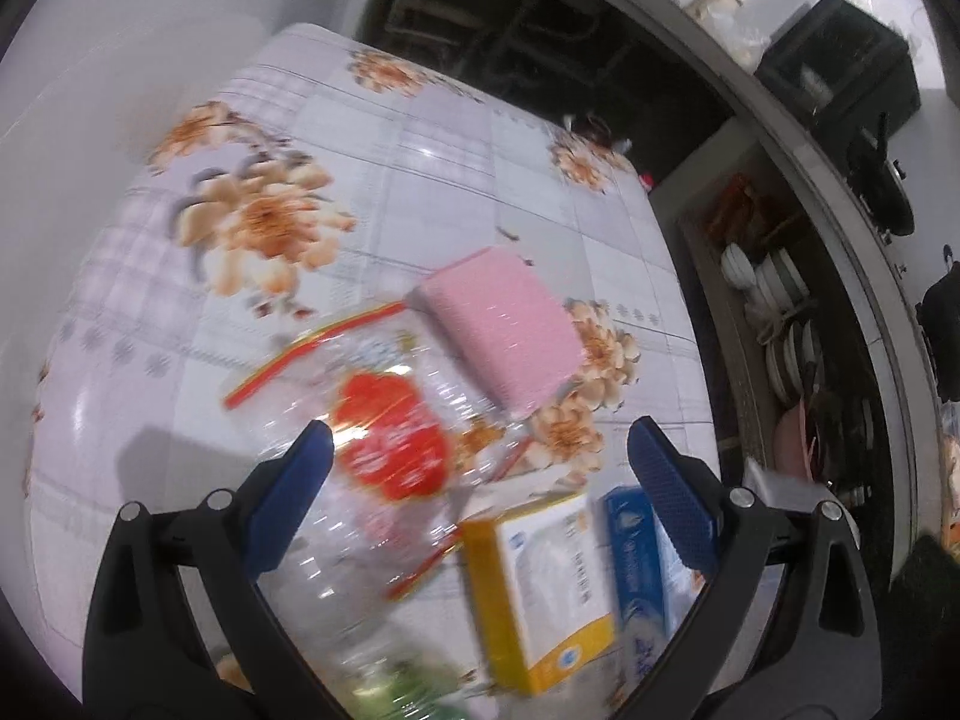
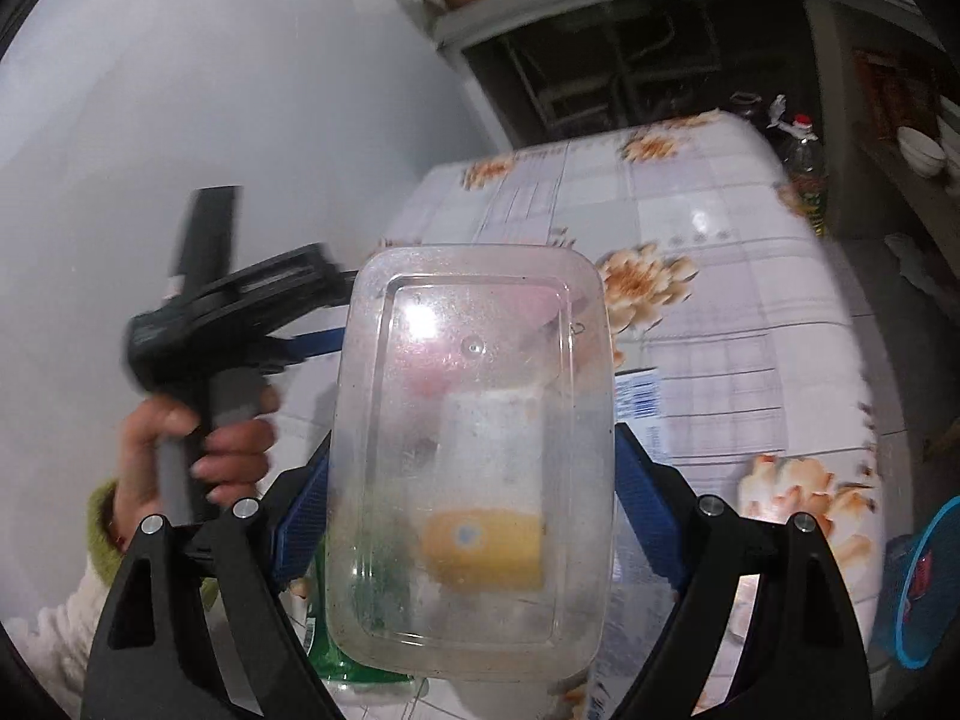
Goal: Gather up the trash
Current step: 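Lift the clear box with the right tool while the left tool reaches the pink sponge, then grasp the pink sponge with the left tool and carry both items toward the wastebasket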
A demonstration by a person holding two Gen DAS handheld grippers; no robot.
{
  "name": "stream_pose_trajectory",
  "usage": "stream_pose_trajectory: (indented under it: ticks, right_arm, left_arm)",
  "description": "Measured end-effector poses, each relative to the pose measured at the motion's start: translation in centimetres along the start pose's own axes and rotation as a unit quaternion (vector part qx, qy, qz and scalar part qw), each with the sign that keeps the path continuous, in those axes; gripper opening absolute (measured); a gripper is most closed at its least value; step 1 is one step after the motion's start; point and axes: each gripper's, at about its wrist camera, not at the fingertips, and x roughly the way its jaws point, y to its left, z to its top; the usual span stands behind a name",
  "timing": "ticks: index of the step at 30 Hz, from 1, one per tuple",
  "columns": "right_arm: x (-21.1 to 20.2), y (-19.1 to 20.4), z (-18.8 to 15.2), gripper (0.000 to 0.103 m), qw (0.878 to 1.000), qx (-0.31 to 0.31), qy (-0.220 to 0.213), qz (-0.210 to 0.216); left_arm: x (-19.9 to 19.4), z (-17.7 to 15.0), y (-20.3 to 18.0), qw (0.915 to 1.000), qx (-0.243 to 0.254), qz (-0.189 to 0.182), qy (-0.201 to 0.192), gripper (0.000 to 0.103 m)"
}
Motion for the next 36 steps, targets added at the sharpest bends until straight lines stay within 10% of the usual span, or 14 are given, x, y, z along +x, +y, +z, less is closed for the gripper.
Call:
stream_pose_trajectory:
  ticks: [18,36]
  right_arm:
    - [-5.0,-7.4,-3.1,0.083,0.997,0.072,-0.040,-0.013]
    - [-4.1,-10.3,-3.8,0.083,0.994,0.101,-0.037,-0.004]
  left_arm:
    - [13.0,5.2,-3.5,0.9841,-0.095,0.134,0.069,0.094]
    - [16.3,5.8,-4.6,0.9801,-0.016,0.189,0.057,0.089]
